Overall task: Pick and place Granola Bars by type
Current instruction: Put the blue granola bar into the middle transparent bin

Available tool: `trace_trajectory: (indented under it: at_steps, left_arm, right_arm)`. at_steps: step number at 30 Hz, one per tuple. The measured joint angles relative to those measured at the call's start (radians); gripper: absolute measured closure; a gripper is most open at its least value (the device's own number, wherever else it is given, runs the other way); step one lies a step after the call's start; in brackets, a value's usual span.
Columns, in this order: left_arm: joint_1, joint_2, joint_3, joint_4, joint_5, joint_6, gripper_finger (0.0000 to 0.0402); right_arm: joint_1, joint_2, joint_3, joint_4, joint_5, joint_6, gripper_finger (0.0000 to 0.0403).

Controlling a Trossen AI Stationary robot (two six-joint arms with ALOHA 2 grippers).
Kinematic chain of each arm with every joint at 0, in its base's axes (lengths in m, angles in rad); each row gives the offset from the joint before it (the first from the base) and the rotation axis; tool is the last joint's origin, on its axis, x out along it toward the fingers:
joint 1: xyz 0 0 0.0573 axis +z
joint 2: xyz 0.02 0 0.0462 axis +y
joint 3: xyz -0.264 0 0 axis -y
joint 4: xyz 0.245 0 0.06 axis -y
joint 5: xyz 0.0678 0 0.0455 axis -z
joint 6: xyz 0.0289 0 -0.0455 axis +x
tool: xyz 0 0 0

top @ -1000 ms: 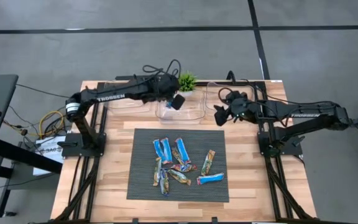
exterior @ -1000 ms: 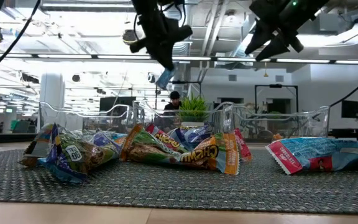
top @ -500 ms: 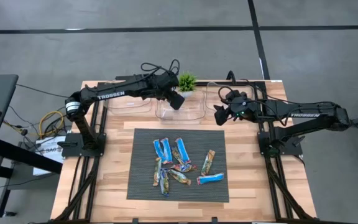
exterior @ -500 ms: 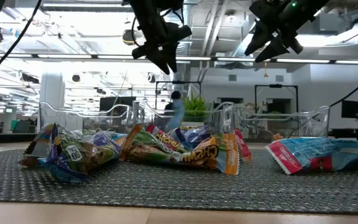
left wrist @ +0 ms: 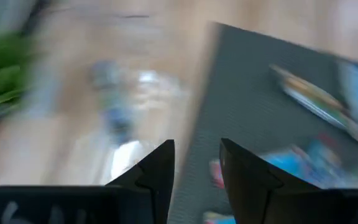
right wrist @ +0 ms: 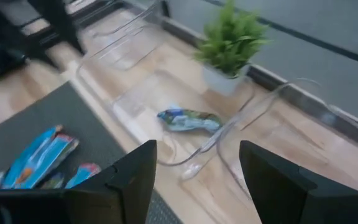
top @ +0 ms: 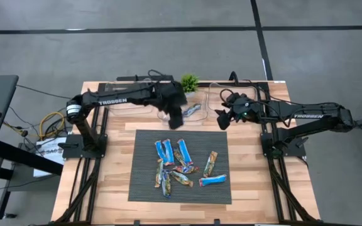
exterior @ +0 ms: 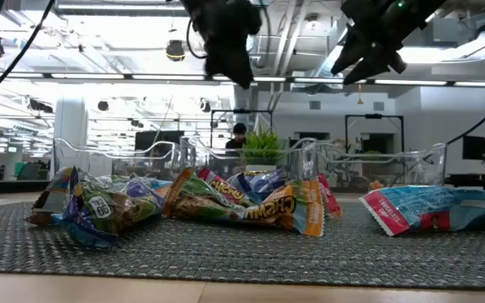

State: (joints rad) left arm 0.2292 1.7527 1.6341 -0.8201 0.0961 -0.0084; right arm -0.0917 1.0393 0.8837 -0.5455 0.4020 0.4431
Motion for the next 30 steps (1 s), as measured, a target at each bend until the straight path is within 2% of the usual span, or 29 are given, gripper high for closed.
trace_trajectory:
  at_steps: [2,4,7,10,14,21,30]
  left_arm:
    - [-0.034,0.000,0.000,-0.013,0.084,0.084,0.0283]
    - [-0.072,0.000,0.000,-0.033,0.117,0.160,0.0284]
    - [-0.135,0.000,0.000,-0.080,0.086,0.277,0.0284]
    - [-0.193,0.000,0.000,-0.108,0.017,0.393,0.0284]
    - [-0.240,0.022,0.002,-0.100,-0.026,0.449,0.0284]
    - [-0.307,0.173,0.001,-0.109,-0.023,0.506,0.0284]
    - [-0.379,0.367,0.001,-0.094,-0.032,0.538,0.0284]
  right_arm:
    - [0.000,0.000,0.000,0.000,-0.040,-0.022,0.0180]
    - [0.000,0.000,0.000,0.000,-0.081,-0.033,0.0180]
    - [0.000,0.000,0.000,0.000,-0.155,-0.048,0.0180]
    - [0.004,0.000,0.000,0.000,-0.282,-0.125,0.0180]
    - [0.047,0.000,0.000,-0.002,-0.382,-0.226,0.0180]
    - [0.153,0.000,0.000,-0.027,-0.398,-0.241,0.0180]
    - [0.236,0.000,0.000,-0.080,-0.397,-0.161,0.0180]
